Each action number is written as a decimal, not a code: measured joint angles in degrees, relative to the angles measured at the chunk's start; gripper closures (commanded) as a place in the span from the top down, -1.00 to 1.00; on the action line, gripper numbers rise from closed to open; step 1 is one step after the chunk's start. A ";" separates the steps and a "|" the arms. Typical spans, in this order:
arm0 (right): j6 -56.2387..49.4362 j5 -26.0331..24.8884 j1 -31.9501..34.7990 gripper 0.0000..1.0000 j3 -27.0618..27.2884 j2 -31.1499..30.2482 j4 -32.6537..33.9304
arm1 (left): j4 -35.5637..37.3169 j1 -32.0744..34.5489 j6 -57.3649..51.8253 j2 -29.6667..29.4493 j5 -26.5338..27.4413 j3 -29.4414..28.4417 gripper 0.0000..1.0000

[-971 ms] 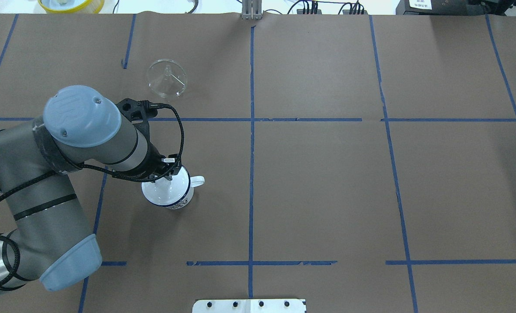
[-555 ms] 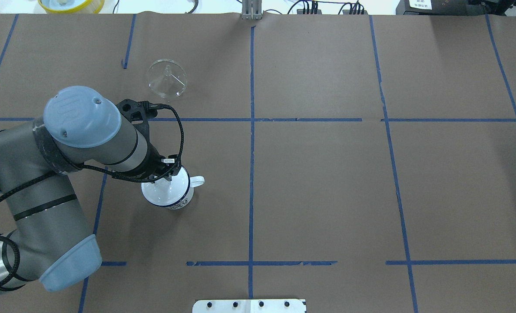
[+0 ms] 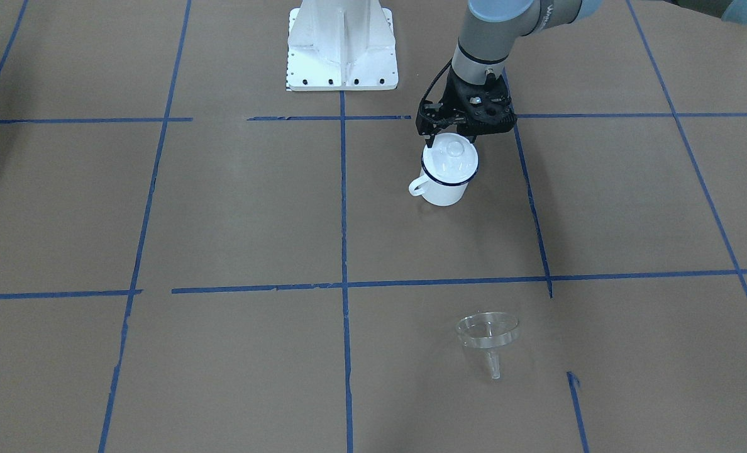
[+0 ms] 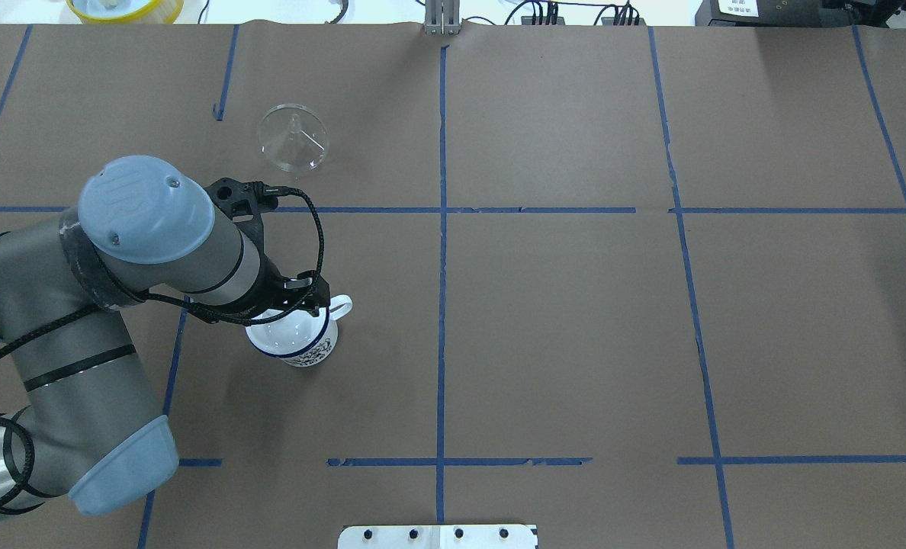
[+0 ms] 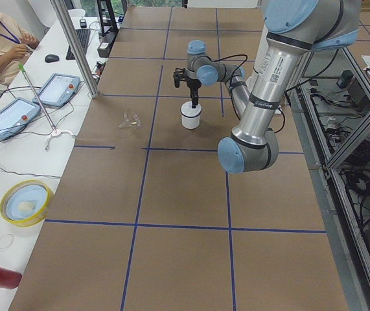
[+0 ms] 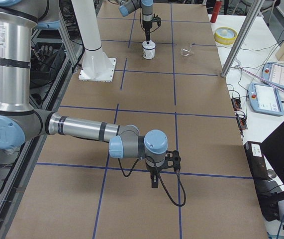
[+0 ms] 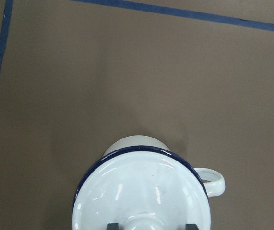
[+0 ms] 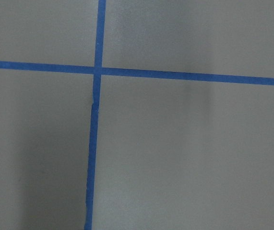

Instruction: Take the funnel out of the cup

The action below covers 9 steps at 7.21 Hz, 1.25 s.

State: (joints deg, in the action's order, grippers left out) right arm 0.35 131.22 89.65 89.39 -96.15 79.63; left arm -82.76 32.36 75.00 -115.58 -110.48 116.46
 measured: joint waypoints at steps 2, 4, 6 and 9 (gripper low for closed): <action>0.00 0.00 0.00 1.00 0.00 0.00 0.00 | -0.01 1.55 -1.25 0.51 -0.04 2.33 1.00; 0.00 0.00 0.00 1.00 0.00 0.00 0.00 | -0.98 6.71 -9.23 3.77 -0.97 5.10 1.00; 0.00 0.00 0.00 1.00 0.00 0.00 0.00 | -2.54 18.37 -26.41 9.52 -6.80 5.46 1.00; 0.00 0.00 0.00 1.00 0.00 0.00 0.00 | -2.91 38.52 -58.82 19.32 -14.39 0.53 1.00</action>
State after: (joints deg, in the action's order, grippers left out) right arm 0.35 131.22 89.65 89.38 -96.15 79.63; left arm -85.68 70.88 16.18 -96.26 -124.87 117.00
